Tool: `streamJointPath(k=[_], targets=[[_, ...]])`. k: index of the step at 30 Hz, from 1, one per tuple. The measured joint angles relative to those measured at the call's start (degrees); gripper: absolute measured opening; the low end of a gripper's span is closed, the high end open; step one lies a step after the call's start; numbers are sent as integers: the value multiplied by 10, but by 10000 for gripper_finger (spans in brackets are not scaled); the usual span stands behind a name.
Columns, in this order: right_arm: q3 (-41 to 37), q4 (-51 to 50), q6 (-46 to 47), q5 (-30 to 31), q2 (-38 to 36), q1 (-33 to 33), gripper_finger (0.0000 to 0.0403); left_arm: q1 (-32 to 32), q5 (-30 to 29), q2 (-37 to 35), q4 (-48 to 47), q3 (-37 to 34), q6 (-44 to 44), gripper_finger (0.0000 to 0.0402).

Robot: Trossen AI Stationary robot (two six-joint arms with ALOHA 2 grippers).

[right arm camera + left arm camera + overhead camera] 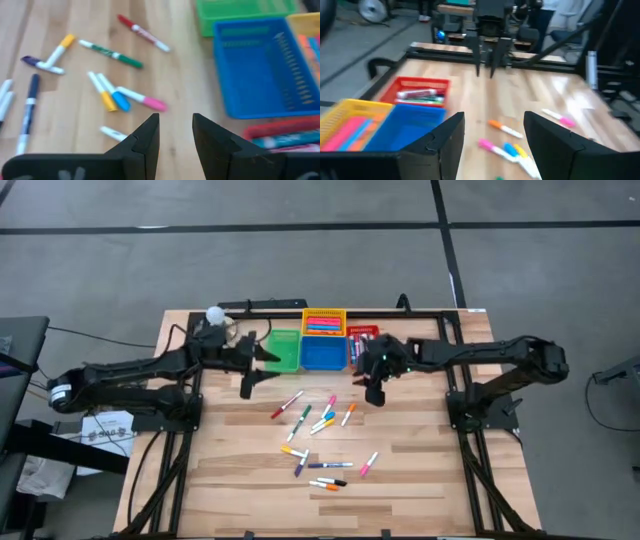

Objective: Pick & Place Markers
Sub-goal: Put the small red marker pen into the blue bin

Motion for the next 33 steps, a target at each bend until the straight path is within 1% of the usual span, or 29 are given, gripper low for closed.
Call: streamJointPath(k=[2,5,8,12,14,16,18,20,24,27,29,33], targets=[[-19,21,20,2,0,22,107,-29,-20,0,-1,-17,-11,205],[-48,57,56,12,0,56,107,-72,-83,0,-4,-46,-60,205],[-74,89,93,69,0,95,107,-121,-164,0,10,-77,-119,205],[-86,99,139,172,0,142,107,-209,-266,19,26,-95,-172,205],[-86,100,152,219,0,165,107,-258,-316,49,41,-95,-185,205],[-86,100,153,252,0,183,107,-297,-367,89,65,-90,-187,205],[-86,99,153,270,0,195,107,-320,-426,136,84,-82,-192,205],[-86,98,160,272,0,204,107,-324,-469,184,87,-73,-206,205],[-86,94,197,271,2,222,107,-306,-479,270,87,-55,-252,205],[-86,95,210,271,2,234,107,-297,-484,317,87,-48,-292,205],[-86,96,222,271,2,240,107,-296,-486,337,88,-46,-294,205],[-86,96,226,272,2,255,107,-296,-523,345,91,-44,-274,205]])
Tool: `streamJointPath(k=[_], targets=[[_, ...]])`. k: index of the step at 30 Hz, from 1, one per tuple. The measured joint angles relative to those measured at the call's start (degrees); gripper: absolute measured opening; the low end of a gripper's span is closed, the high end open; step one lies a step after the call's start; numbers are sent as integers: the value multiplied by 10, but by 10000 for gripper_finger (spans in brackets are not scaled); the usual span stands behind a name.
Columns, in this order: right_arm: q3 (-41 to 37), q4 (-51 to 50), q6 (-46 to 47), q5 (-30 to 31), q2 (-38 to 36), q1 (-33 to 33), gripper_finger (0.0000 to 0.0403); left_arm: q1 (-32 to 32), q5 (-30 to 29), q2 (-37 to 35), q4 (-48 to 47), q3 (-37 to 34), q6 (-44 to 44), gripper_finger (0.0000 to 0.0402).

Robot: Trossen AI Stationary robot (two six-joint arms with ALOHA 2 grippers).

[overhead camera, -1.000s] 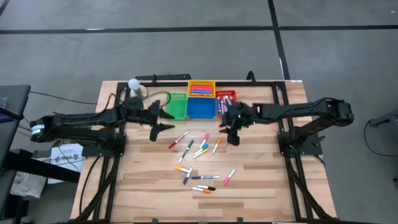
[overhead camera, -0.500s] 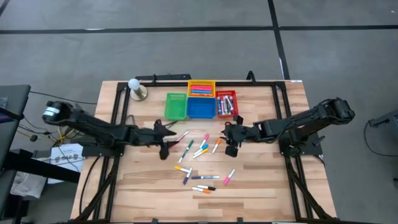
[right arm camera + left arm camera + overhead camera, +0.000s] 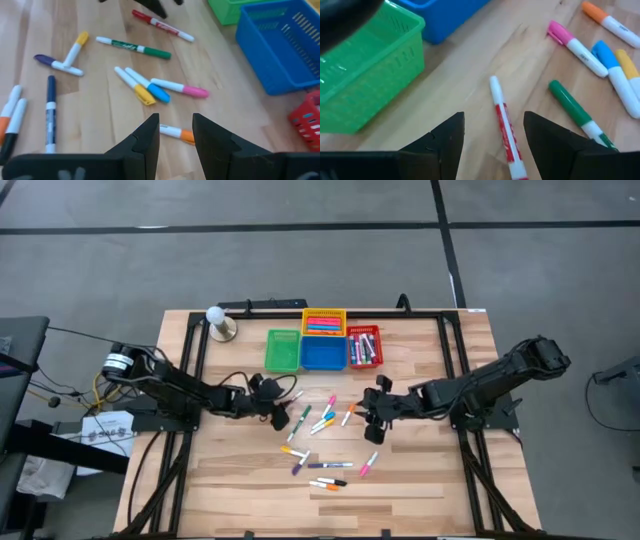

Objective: Pick & Place Markers
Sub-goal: Put the small red marker pen into the blue bin

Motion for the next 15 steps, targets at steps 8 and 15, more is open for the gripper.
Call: streamJointPath(k=[8,15], targets=[[0,0,13,0,0,21,107,-23,0,-4,0,0,-14,205],[0,-3,8,1,0,9,107,-24,0,-4,0,0,-13,205]])
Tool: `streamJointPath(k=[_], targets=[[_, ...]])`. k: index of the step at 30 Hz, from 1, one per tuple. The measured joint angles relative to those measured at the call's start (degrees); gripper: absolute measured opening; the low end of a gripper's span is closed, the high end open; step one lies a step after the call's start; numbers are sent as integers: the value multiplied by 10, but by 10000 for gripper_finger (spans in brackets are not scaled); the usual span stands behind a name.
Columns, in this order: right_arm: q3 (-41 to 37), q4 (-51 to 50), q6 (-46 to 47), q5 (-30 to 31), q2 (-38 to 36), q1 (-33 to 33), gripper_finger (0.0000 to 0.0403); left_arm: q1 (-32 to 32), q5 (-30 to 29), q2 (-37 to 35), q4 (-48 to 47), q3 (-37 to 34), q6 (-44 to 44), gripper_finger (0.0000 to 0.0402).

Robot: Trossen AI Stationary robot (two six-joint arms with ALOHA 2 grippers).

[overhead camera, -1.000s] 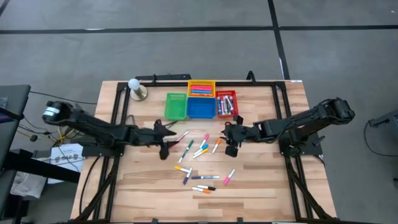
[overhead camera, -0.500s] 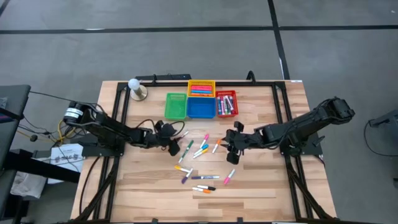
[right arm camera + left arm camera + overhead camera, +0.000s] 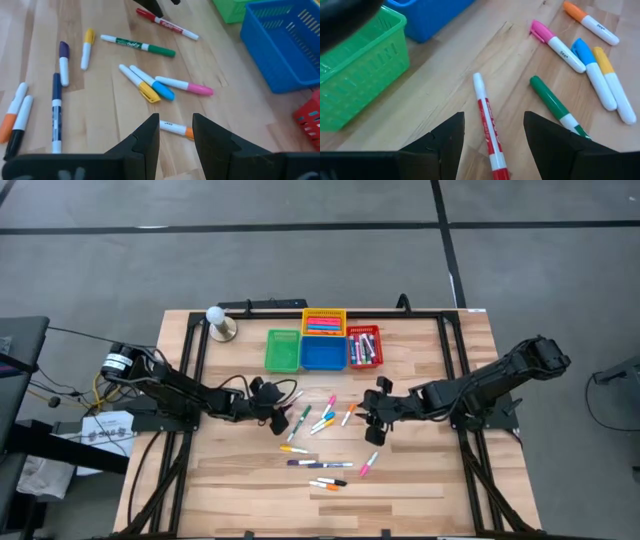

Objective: Pick & Place Markers
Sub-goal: Put the small red marker pen into the blue bin

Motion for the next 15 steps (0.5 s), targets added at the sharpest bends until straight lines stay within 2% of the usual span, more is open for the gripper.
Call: streamJointPath(k=[15], targets=[[0,-1,0,-1,0,-6,107,10,0,0,5,-33,-32,205]])
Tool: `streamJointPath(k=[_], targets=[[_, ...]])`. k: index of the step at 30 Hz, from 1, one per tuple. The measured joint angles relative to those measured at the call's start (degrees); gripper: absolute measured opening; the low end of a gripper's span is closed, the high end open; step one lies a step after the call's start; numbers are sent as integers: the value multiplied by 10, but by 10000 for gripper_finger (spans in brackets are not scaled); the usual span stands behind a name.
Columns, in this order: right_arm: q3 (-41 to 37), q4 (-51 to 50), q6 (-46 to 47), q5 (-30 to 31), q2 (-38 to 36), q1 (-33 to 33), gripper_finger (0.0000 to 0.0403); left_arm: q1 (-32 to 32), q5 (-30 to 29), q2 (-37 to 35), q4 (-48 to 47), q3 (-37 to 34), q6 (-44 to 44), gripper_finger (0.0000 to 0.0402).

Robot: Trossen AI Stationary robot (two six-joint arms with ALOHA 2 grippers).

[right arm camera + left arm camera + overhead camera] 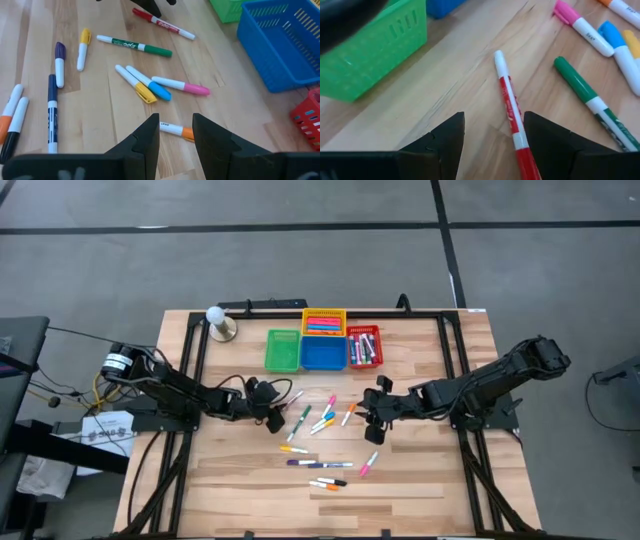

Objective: Pick & Place Markers
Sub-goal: Put the small red marker pen into the blue bin

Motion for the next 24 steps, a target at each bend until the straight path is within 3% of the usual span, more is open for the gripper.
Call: streamJointPath(k=[16,24], targets=[[0,0,-1,0,0,0,107,-12,23,8,19,-1,-3,205],[0,1,-1,-1,0,0,107,-9,20,91,70,2,0,205]])
